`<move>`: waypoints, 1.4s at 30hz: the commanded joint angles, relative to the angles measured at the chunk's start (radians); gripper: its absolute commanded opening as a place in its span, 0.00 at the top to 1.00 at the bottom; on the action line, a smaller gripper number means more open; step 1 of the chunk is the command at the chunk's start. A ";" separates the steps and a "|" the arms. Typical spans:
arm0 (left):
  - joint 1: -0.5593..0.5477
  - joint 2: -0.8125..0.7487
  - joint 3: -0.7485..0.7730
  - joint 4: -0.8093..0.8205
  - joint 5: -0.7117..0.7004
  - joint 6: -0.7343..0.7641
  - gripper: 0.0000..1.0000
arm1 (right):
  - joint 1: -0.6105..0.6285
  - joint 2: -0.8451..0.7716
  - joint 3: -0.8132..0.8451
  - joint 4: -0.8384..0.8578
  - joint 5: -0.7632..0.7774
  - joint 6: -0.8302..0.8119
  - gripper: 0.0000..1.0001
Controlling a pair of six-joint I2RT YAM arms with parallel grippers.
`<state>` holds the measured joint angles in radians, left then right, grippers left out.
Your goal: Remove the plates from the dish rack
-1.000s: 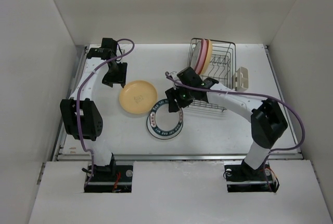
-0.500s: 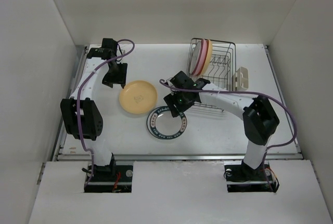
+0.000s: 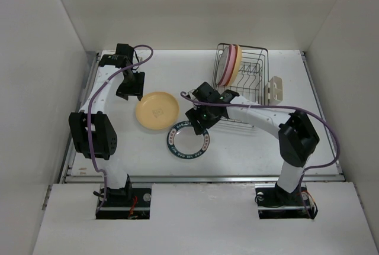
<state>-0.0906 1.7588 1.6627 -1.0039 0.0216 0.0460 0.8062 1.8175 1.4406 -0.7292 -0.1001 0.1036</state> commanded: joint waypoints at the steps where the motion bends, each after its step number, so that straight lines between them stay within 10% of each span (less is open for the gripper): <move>1: 0.002 -0.019 0.031 -0.022 -0.018 0.008 0.50 | 0.005 -0.089 -0.051 -0.026 0.001 0.047 0.34; 11: 0.002 -0.031 0.040 -0.022 -0.037 0.008 0.50 | 0.005 -0.308 -0.111 0.090 -0.041 0.093 0.34; 15: 0.002 -0.061 0.031 -0.004 -0.057 0.008 0.50 | -0.051 -0.330 0.065 0.116 0.217 0.163 0.33; 21: 0.002 -0.061 0.031 -0.004 -0.089 0.017 0.50 | -0.237 -0.201 0.300 0.062 0.594 0.347 0.41; 42: 0.020 -0.021 0.040 -0.004 -0.117 0.017 0.50 | -0.453 0.243 0.681 0.090 0.654 0.381 0.55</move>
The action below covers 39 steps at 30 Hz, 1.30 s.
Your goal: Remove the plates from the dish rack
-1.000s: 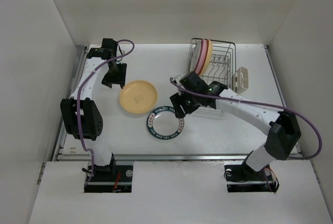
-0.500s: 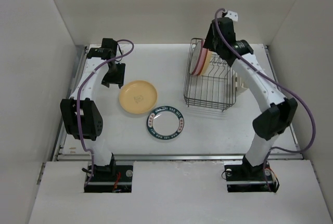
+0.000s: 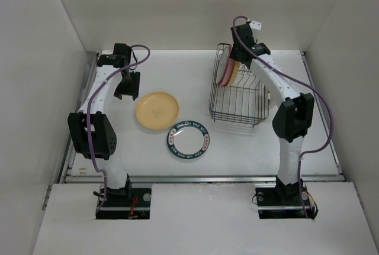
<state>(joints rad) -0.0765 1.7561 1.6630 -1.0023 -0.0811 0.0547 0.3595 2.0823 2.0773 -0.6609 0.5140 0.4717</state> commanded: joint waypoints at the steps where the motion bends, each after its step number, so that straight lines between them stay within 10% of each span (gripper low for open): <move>1: 0.015 -0.009 0.040 -0.005 -0.014 0.008 0.50 | -0.007 -0.022 0.034 0.021 0.040 0.013 0.55; 13: 0.034 0.009 0.040 -0.005 0.004 0.008 0.50 | -0.007 0.073 0.038 -0.002 0.031 0.013 0.57; 20: 0.034 0.009 0.040 -0.015 0.014 0.008 0.50 | -0.007 0.047 0.093 -0.040 0.083 -0.014 1.00; 39: 0.034 0.009 0.070 -0.024 0.023 0.008 0.49 | 0.044 -0.113 0.162 0.108 0.494 -0.447 1.00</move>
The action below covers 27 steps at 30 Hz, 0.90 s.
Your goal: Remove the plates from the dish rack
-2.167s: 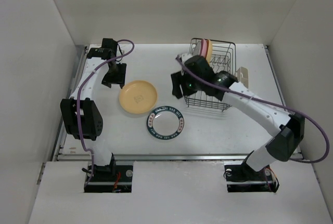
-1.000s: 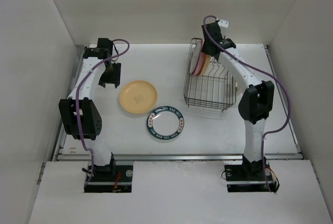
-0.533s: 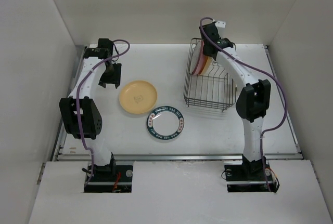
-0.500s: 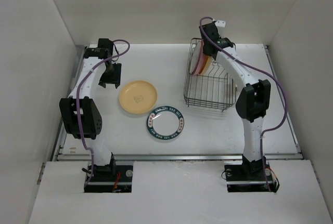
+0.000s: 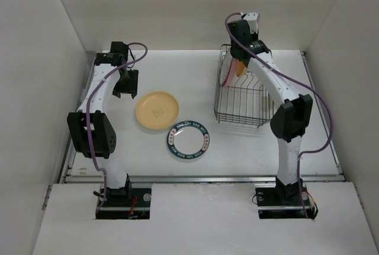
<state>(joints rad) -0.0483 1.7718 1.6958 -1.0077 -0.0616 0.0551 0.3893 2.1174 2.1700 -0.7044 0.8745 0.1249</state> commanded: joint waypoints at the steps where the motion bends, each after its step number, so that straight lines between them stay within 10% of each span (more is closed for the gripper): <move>1: 0.005 -0.006 0.038 -0.028 0.012 0.008 0.49 | 0.025 -0.148 0.070 0.176 0.133 -0.137 1.00; 17: 0.005 -0.060 0.059 -0.028 0.170 0.031 0.49 | 0.045 -0.304 0.011 0.186 0.233 -0.166 1.00; 27: 0.005 -0.150 0.028 0.058 0.698 0.111 0.40 | 0.226 -0.338 -0.165 0.160 -0.702 -0.073 1.00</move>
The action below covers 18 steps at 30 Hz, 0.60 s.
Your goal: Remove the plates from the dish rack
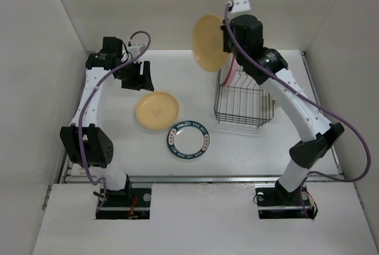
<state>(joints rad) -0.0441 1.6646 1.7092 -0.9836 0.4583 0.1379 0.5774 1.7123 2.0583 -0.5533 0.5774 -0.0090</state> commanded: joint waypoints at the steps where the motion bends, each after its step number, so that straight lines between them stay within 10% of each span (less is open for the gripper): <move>1: 0.001 -0.043 0.006 0.034 0.178 0.016 0.38 | 0.038 0.079 -0.064 0.030 -0.500 0.082 1.00; 13: 0.001 -0.040 -0.072 0.080 0.007 -0.003 0.25 | 0.072 0.190 -0.173 0.268 -1.097 0.218 1.00; 18: 0.001 -0.011 -0.095 0.060 -0.030 -0.003 0.38 | 0.081 0.199 -0.204 0.308 -1.143 0.247 1.00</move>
<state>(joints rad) -0.0456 1.6505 1.6413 -0.9161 0.4618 0.1299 0.6498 1.9511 1.8503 -0.3771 -0.4591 0.1997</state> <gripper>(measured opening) 0.632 0.215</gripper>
